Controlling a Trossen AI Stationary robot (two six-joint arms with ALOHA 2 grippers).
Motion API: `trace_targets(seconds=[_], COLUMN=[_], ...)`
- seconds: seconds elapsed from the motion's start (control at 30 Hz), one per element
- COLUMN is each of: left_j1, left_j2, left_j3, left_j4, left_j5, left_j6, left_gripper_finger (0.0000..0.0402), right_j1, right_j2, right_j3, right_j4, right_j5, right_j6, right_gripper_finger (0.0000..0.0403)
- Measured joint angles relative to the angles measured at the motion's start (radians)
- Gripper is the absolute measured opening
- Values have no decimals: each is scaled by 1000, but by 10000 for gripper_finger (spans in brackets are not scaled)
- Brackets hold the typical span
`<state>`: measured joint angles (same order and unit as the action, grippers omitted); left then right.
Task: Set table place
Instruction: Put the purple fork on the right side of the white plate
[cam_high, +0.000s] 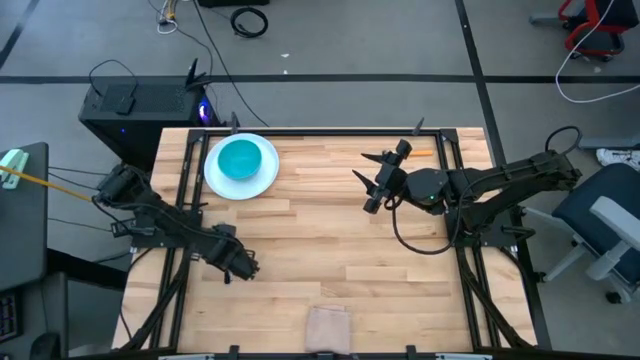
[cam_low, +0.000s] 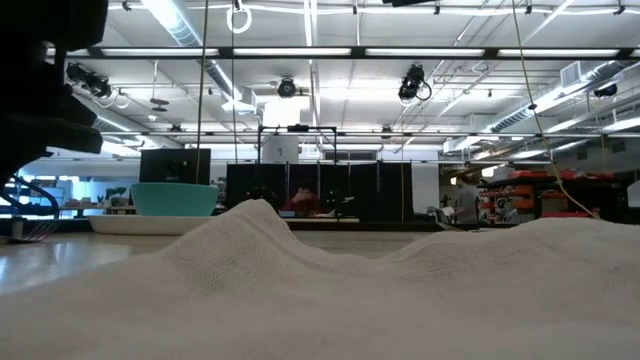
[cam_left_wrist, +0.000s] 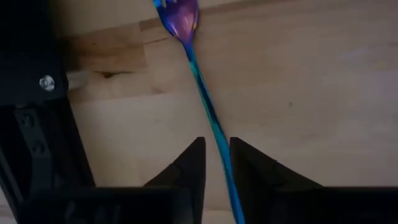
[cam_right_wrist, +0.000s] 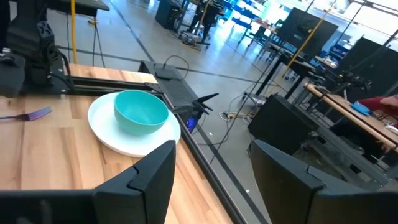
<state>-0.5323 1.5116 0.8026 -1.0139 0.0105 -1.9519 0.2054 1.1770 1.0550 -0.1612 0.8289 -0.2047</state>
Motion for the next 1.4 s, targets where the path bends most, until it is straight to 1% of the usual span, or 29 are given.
trace_targets(seconds=[0.1,0.2,0.33,0.4,0.5,0.6,0.77,1.0,1.17,1.3,1.4], left_j1=[17,32,51,60,71,79,82,80,79,79,79], left_j2=[0,0,-4,-2,-2,-3,-2,-2,-2,-2,0], left_j3=[-7,-51,-110,-116,-118,-119,-121,-122,-123,-123,-123], left_j4=[-8,18,96,99,101,110,128,145,158,154,151], left_j5=[-5,-3,8,11,14,15,14,8,7,7,5], left_j6=[5,-22,-34,-27,-23,22,32,37,84,87,122], left_gripper_finger=[103,116,123,122,117,112,99,50,14,11,20], right_j1=[0,0,0,0,0,0,0,0,0,0,0], right_j2=[0,0,0,0,0,0,0,0,0,0,0], right_j3=[0,0,0,0,0,0,0,0,0,0,0], right_j4=[0,-4,-11,-11,-11,-12,-16,-19,-19,-19,-19], right_j5=[0,0,0,0,0,0,0,0,0,0,0], right_j6=[0,0,-1,-10,-15,-15,-10,-8,-8,-8,-8], right_gripper_finger=[215,215,215,215,215,215,215,215,215,215,215])
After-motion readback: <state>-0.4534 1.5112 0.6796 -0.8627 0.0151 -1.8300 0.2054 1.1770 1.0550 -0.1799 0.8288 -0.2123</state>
